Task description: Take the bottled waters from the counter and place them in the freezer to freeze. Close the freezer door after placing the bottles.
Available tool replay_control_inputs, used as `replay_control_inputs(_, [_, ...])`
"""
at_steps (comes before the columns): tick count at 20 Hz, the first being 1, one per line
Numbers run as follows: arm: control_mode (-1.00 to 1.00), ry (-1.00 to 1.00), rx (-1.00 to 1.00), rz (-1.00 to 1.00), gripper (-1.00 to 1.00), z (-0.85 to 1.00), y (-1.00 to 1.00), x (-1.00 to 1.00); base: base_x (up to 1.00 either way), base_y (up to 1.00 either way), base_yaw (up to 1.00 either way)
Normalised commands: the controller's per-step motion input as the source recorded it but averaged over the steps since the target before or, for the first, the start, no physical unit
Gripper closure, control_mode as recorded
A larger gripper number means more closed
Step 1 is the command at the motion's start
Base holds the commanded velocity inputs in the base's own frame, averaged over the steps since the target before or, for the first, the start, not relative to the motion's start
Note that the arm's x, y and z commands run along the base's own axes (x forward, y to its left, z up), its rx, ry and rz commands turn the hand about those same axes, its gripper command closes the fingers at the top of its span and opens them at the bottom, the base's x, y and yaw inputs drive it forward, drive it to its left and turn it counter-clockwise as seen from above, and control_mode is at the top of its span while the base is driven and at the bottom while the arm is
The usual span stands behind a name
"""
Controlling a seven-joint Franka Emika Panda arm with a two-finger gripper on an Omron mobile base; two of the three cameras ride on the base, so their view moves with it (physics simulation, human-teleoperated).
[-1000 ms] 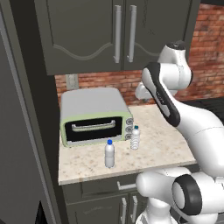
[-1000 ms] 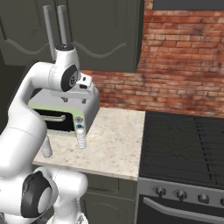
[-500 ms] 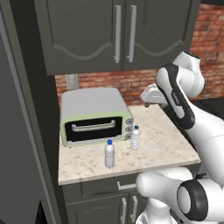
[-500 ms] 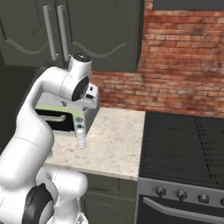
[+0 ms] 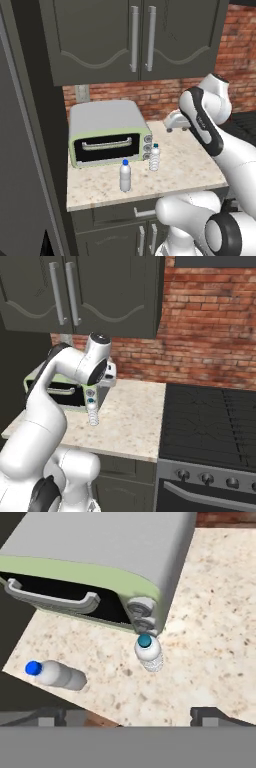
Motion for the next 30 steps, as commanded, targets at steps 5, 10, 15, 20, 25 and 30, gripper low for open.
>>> replay_control_inputs(5, [-1.00,-0.18,-0.03,0.11,-1.00,-0.44,-0.09,0.09,0.00,0.00,0.00])
replay_control_inputs(10, [-1.00,-0.11,0.00,0.08,-1.00,-0.59,-0.22,0.00,0.00,0.00,0.00])
replay_control_inputs(15, [-1.00,-0.21,0.00,0.13,-1.00,-0.50,-0.16,0.06,0.00,0.00,0.00])
replay_control_inputs(20, [-1.00,-0.26,0.05,0.19,-1.00,-0.34,-0.07,0.14,0.00,0.00,0.00])
replay_control_inputs(25, [-1.00,-0.17,0.33,0.24,-1.00,-0.51,-0.01,0.11,0.00,0.00,0.00])
replay_control_inputs(30, [-1.00,-0.11,0.07,0.27,-1.00,-0.03,0.00,0.14,0.00,0.00,0.00])
